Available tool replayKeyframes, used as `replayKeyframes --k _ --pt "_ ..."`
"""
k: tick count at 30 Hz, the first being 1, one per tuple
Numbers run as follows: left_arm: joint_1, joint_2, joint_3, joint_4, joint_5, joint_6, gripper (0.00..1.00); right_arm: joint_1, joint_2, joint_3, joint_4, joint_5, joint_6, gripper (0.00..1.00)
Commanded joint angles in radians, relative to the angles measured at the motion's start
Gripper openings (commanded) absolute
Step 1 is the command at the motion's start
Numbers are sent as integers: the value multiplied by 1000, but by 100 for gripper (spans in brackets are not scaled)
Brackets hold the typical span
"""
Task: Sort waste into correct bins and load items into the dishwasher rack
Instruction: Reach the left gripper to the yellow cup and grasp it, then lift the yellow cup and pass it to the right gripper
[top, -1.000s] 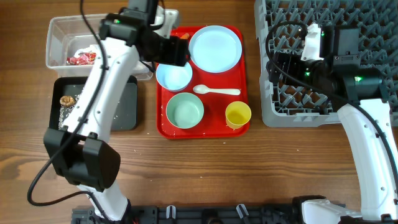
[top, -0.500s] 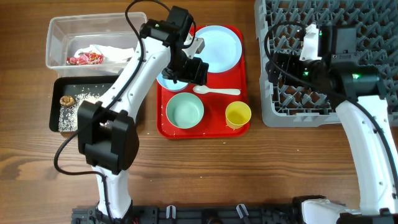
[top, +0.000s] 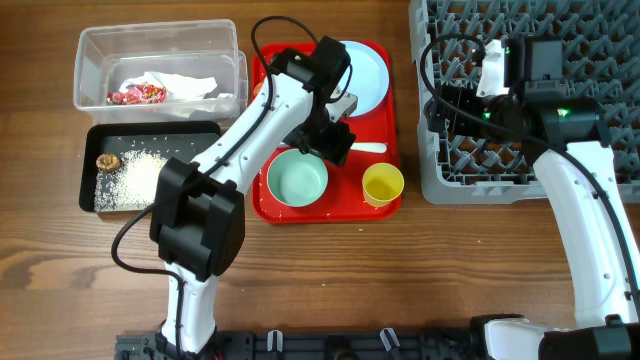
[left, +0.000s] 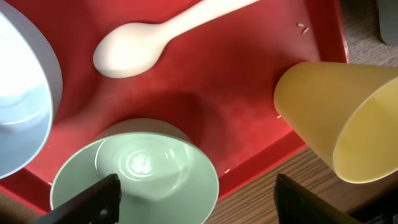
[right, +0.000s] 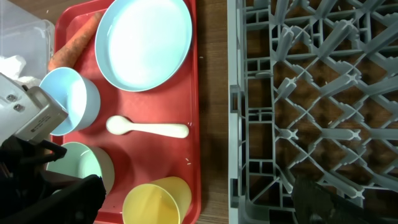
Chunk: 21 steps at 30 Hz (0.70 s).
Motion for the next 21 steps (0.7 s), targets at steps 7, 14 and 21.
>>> replayKeyframes --k 7,14,21 --pt "-105 12 -7 4 71 53 79 -3 15 20 14 9 -7 100" --pt "-123 20 -8 127 123 -166 70 -3 15 20 16 9 -7 100" --pt "-171 107 -17 150 50 -195 41 -3 15 20 6 10 -10 100"
